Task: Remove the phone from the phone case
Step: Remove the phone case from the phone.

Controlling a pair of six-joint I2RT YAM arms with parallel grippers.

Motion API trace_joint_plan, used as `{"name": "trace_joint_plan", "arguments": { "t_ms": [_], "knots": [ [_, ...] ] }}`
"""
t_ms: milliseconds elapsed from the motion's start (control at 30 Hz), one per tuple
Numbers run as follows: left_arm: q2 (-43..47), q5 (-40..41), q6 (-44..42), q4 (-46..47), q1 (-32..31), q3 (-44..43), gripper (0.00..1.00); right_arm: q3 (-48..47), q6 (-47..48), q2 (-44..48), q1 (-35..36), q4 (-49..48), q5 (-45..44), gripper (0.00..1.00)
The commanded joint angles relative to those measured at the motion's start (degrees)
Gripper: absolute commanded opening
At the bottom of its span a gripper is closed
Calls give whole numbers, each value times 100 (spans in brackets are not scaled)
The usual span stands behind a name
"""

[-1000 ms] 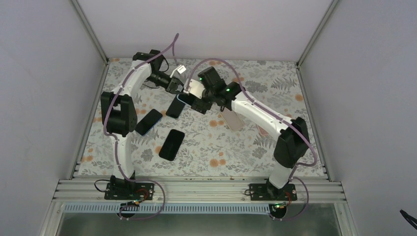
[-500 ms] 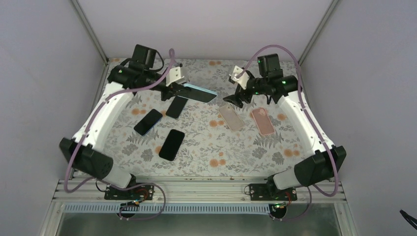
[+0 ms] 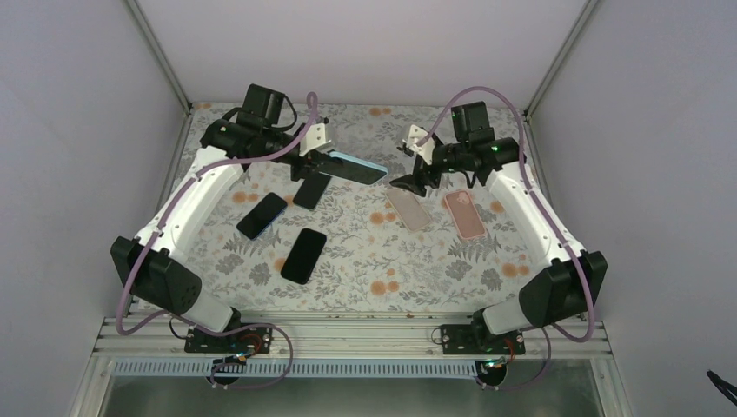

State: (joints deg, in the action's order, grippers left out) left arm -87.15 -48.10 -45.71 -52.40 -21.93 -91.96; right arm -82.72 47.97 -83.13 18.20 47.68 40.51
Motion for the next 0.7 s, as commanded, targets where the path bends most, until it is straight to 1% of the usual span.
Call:
{"name": "trace_joint_plan", "arguments": {
  "t_ms": [0, 233, 400, 567, 667],
  "knots": [
    [107, -398, -46, 226, -34, -124, 2, -161, -128, -157, -66, -358, 282, 95],
    [101, -431, -110, 74, -78, -195, 2, -152, -501, -282, -86, -973, -13, 93],
    [59, -466, -168, -16, -83, -230, 2, -180, -563, -410, -103, -1232, -172, 92],
    [39, -533, -262, -163, -91, -315, 2, -299, -504, -587, -183, -1258, -260, 91],
    [7, -552, -356, -337, -101, -382, 2, -495, -402, -707, -266, -1107, -193, 91]
  ]
}}
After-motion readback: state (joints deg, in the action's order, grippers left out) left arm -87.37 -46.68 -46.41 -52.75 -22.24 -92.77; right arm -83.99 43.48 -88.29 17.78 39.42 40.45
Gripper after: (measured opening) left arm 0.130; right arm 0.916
